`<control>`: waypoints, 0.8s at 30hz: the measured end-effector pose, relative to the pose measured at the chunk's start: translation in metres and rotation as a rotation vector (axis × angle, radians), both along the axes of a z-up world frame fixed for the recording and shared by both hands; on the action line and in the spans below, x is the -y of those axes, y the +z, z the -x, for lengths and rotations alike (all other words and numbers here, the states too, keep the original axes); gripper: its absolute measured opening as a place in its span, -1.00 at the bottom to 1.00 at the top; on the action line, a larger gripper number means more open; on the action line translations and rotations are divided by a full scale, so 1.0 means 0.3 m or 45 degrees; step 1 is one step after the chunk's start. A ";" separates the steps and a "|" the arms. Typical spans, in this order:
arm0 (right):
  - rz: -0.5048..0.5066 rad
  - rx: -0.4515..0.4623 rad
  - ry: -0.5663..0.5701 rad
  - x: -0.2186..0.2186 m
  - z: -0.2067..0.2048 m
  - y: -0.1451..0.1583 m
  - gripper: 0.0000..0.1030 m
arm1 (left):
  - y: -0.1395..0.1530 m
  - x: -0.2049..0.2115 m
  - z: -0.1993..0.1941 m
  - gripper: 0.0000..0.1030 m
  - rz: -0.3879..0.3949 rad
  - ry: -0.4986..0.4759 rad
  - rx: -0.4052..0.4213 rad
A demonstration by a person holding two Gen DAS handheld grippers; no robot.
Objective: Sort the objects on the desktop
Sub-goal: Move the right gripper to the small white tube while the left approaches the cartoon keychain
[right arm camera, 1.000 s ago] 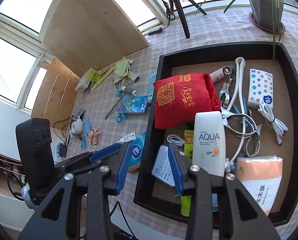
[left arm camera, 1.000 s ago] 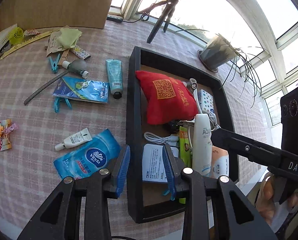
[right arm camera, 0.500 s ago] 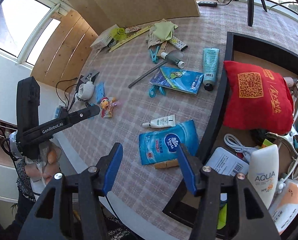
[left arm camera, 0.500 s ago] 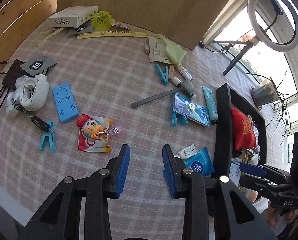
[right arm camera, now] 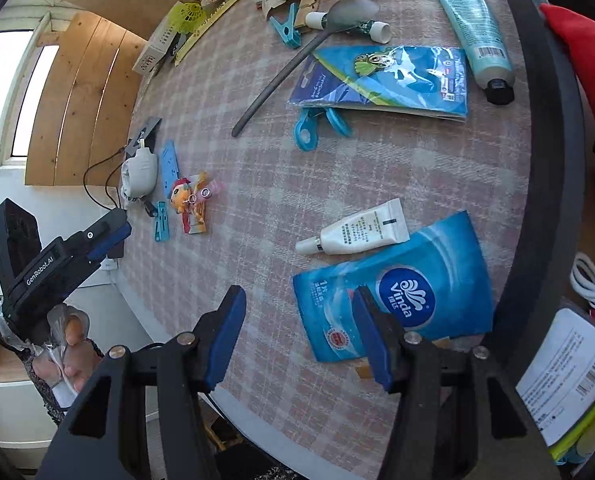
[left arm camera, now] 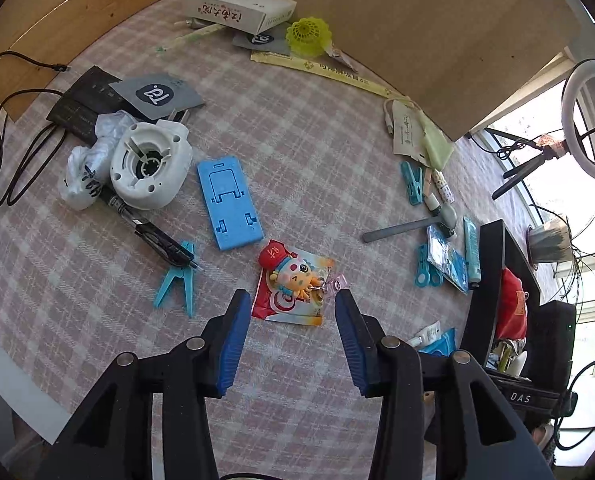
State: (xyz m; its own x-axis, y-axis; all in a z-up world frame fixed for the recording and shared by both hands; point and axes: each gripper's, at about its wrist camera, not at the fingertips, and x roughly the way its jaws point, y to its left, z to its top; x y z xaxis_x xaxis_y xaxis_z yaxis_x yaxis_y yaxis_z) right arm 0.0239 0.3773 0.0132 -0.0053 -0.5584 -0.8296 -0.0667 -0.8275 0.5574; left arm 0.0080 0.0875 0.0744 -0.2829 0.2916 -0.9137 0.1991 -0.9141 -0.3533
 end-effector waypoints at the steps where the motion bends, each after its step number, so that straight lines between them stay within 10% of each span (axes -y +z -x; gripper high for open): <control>1: -0.007 0.014 -0.009 -0.003 0.011 -0.012 0.07 | -0.009 -0.009 0.006 -0.19 -0.003 -0.010 0.006; 14: -0.134 -0.026 0.035 0.077 0.186 -0.014 0.07 | -0.105 -0.073 0.100 -0.19 -0.061 -0.013 0.097; 24: -0.426 -0.271 0.352 0.264 0.209 0.009 -0.14 | -0.119 -0.099 0.142 -0.19 -0.009 -0.084 0.109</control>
